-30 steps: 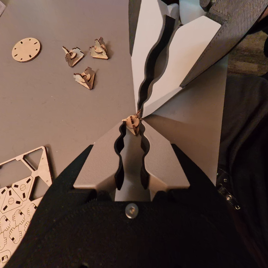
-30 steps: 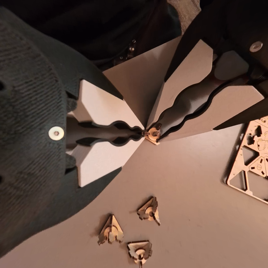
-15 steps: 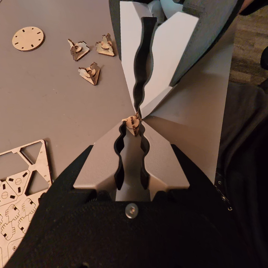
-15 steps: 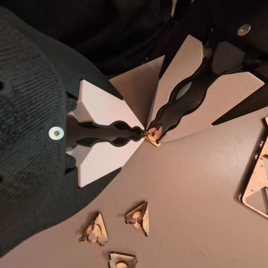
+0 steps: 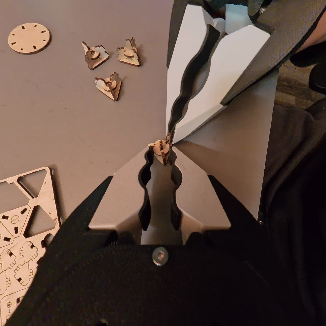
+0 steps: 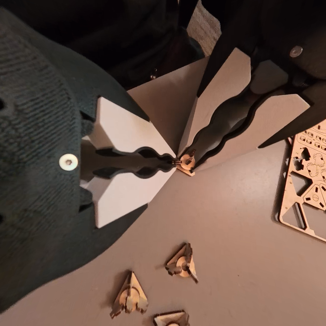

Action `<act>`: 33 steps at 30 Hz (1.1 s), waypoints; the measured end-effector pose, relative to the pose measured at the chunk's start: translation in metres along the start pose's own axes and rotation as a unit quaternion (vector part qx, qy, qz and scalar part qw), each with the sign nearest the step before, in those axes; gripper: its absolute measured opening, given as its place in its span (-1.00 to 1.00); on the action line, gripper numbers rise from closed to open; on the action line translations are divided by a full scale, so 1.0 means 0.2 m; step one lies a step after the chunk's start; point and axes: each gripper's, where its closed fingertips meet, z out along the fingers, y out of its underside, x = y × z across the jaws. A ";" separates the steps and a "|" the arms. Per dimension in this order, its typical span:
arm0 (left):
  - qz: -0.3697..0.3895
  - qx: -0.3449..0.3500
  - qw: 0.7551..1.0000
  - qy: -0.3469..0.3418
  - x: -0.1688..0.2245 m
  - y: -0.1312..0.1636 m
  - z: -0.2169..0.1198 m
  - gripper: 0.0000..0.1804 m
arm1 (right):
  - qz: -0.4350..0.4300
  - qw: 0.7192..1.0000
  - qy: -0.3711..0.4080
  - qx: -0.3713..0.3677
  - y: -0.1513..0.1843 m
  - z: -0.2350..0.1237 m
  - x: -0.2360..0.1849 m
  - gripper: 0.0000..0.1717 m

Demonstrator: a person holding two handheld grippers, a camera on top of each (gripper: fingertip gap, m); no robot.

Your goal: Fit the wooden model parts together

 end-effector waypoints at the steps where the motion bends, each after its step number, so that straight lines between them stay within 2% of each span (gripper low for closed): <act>1: -0.002 0.001 1.000 -0.001 0.00 0.00 0.00 -0.82 | 0.001 1.000 0.005 0.003 0.00 0.00 0.00 -0.98; 6: -0.023 0.003 1.000 0.007 -0.01 0.00 -0.01 -0.82 | -0.002 0.999 0.024 0.035 -0.01 0.00 0.01 -0.98; 13: -0.065 0.009 0.997 0.040 -0.01 0.00 -0.01 -0.81 | 0.034 0.994 0.006 0.103 -0.03 -0.01 0.01 -0.98; 25: -0.079 0.010 0.996 0.047 -0.01 0.00 -0.01 -0.81 | -0.023 0.992 0.079 0.096 -0.04 0.00 0.01 -0.98; 33: -0.083 0.010 0.995 0.047 -0.01 0.00 -0.01 -0.81 | 0.005 0.992 0.051 0.118 -0.04 0.00 0.01 -0.98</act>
